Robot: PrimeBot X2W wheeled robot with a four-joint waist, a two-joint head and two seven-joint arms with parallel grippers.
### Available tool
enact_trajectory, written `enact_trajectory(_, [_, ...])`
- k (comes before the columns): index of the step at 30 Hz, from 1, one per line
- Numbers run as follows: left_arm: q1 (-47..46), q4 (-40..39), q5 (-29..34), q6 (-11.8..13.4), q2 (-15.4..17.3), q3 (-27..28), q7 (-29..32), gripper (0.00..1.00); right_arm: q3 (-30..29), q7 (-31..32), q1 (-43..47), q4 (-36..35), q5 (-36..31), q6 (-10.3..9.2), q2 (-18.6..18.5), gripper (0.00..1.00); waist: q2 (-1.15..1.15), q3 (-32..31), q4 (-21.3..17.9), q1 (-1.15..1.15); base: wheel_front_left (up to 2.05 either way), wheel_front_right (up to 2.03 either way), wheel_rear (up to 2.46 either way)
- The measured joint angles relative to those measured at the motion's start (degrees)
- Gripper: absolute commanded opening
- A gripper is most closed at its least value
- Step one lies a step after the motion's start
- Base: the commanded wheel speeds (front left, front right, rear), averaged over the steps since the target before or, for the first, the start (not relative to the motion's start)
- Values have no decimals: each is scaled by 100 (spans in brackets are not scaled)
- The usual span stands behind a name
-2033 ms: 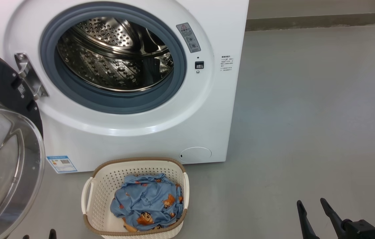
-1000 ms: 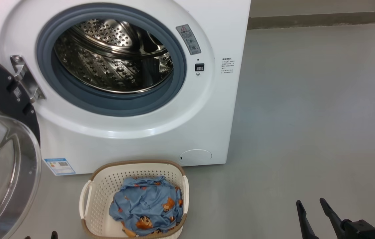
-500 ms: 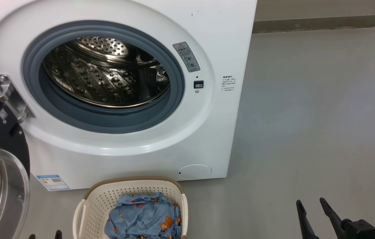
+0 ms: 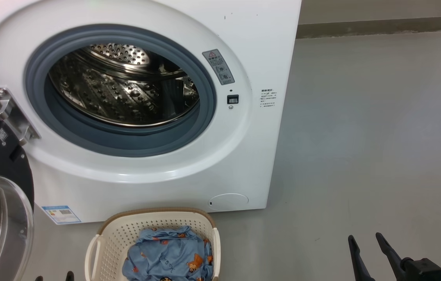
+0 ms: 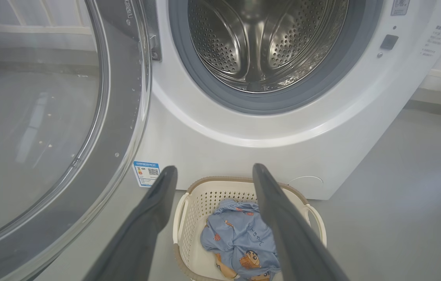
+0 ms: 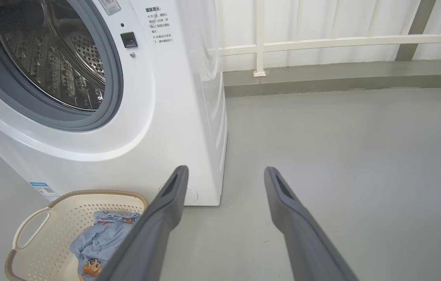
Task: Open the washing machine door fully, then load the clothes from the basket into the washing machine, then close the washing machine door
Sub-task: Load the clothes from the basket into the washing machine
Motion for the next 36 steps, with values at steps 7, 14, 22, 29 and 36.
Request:
enact_trajectory(7, [-1,-3,0,-18,-3,-23,0,100,8,0,-1,0,0,0,0,100,0,35,-20,0,0,0,0])
enact_trajectory(14, [-25,-71,8,-19,4,-58,0,100,47,0,-84,-7,8,0,1,100,0,165,-91,0,0,0,0])
enact_trajectory(22, [-340,-59,46,-42,68,-360,11,100,116,0,-236,-94,12,0,0,100,0,464,-231,0,0,0,0])
enact_trajectory(29, [-710,197,-92,-43,238,-705,147,100,167,0,-459,-188,52,0,-1,100,0,902,-400,0,0,0,0])
enact_trajectory(36, [-1579,842,-534,-44,701,-1184,263,100,266,0,-781,-338,126,0,-4,100,0,1514,-594,0,0,0,0])
